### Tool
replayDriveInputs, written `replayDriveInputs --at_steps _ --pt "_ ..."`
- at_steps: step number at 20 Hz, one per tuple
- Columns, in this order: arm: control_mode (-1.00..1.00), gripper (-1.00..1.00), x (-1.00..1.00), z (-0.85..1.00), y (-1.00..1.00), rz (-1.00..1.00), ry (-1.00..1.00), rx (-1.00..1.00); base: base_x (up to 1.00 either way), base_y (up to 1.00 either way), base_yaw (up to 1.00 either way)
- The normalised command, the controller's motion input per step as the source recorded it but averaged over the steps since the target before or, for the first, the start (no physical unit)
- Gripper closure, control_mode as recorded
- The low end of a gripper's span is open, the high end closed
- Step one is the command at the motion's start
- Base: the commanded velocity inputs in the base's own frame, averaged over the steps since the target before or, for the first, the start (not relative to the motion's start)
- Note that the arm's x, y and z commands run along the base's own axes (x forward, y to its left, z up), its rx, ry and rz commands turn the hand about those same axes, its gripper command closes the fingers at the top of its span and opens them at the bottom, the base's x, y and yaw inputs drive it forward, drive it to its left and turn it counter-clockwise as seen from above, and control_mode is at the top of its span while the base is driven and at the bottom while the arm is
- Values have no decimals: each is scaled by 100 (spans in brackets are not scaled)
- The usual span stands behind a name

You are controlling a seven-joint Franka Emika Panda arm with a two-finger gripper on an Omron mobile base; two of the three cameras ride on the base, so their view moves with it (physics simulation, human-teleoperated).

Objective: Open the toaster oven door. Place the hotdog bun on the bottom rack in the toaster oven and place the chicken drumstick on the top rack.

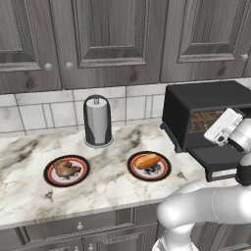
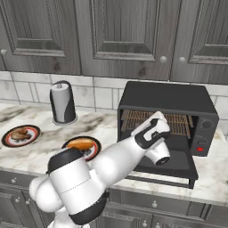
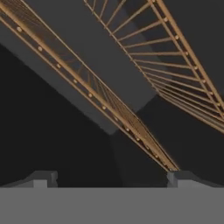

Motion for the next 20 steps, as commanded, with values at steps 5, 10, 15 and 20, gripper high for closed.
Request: replayDriveInputs --at_steps 5,10,15,20 --pt "-100 -100 24 -20 -68 0 0 1 0 0 0" --pt "-100 -100 19 -6 -63 0 0 16 0 0 0" --pt "-100 -100 3 -45 -36 2 3 15 0 0 0" --pt "-100 -100 30 -10 1 0 -1 16 0 0 0"
